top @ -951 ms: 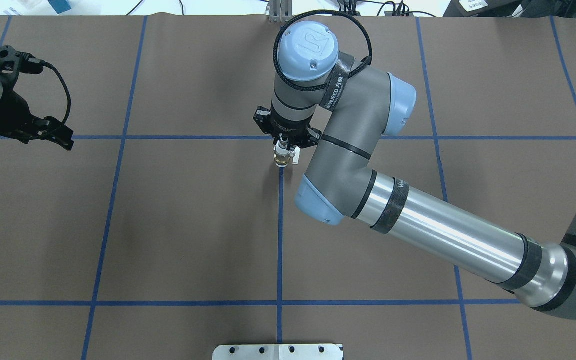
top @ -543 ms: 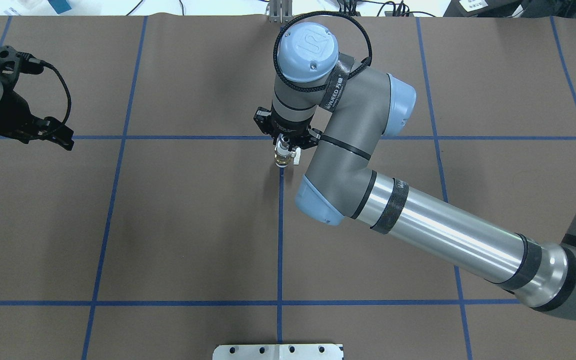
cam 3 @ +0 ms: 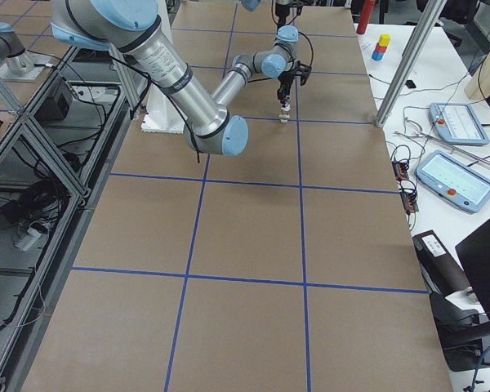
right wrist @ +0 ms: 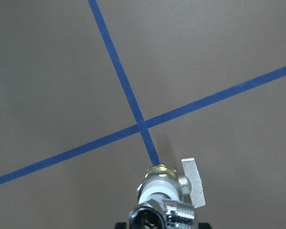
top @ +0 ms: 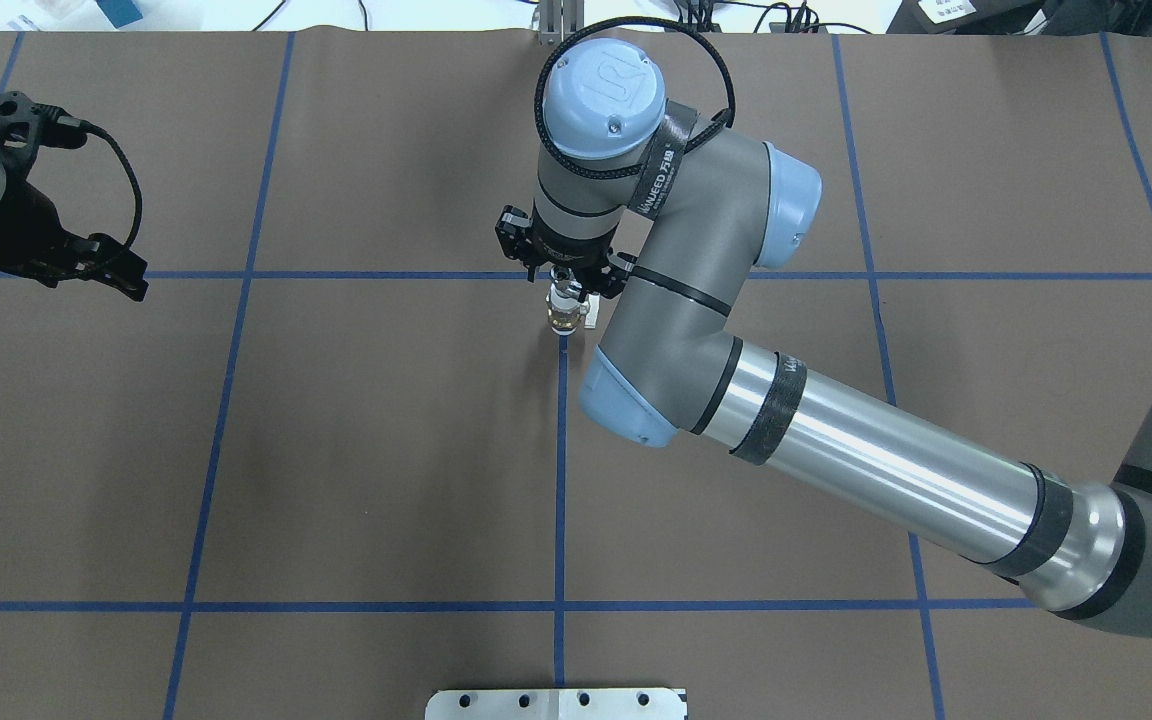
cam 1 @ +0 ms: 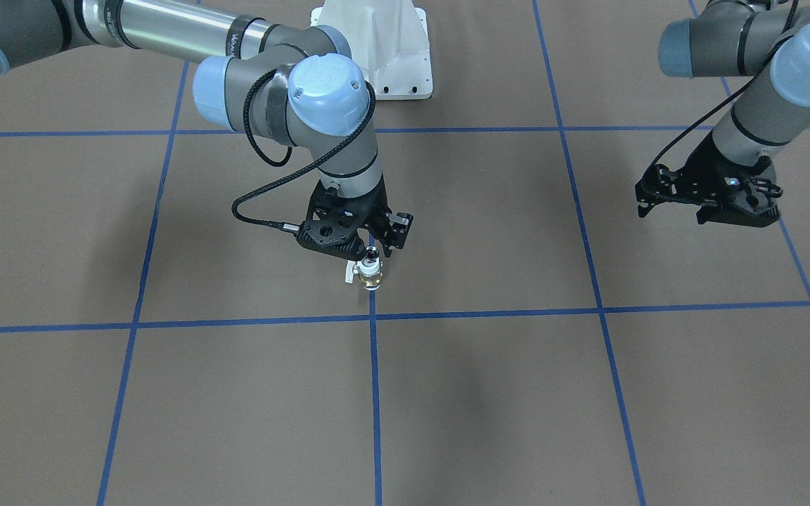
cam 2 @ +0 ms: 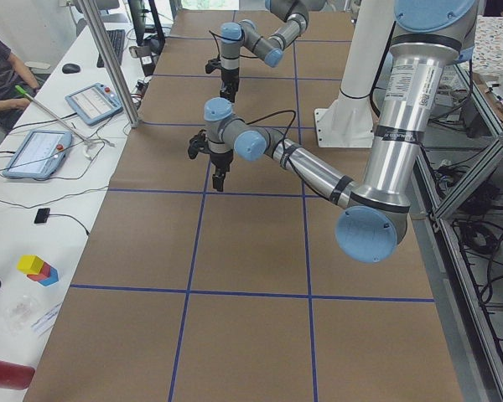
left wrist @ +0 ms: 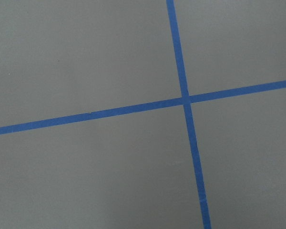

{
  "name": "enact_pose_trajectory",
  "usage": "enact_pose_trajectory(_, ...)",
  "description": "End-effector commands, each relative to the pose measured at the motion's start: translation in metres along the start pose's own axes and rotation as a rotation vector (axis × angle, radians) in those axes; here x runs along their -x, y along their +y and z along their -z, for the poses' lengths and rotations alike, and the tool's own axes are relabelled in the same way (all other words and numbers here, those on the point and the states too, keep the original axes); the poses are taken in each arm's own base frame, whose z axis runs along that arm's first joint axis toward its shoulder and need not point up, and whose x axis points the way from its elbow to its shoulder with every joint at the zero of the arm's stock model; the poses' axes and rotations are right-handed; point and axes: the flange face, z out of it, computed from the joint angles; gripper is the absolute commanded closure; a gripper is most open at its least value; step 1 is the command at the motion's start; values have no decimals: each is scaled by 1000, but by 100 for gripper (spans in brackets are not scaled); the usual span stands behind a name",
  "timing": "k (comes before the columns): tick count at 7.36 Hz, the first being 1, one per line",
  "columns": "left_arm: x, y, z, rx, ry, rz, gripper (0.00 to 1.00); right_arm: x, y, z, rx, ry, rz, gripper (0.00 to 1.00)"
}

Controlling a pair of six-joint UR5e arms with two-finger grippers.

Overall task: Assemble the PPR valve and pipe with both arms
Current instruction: 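Press the chrome fitting down onto the valve top with the right gripper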

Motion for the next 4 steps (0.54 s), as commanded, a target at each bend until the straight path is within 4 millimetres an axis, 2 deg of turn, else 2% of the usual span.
enact_pose_trajectory(1,0,0,0,0,0,0,1,3,-2,-1,-1,3,-4,37)
enact_pose_trajectory(3,0,0,0,0,0,2,1,4,0,3,0,-3,0,37)
enact_pose_trajectory(4,0,0,0,0,0,0,1,3,0,3,0,-3,-7,2)
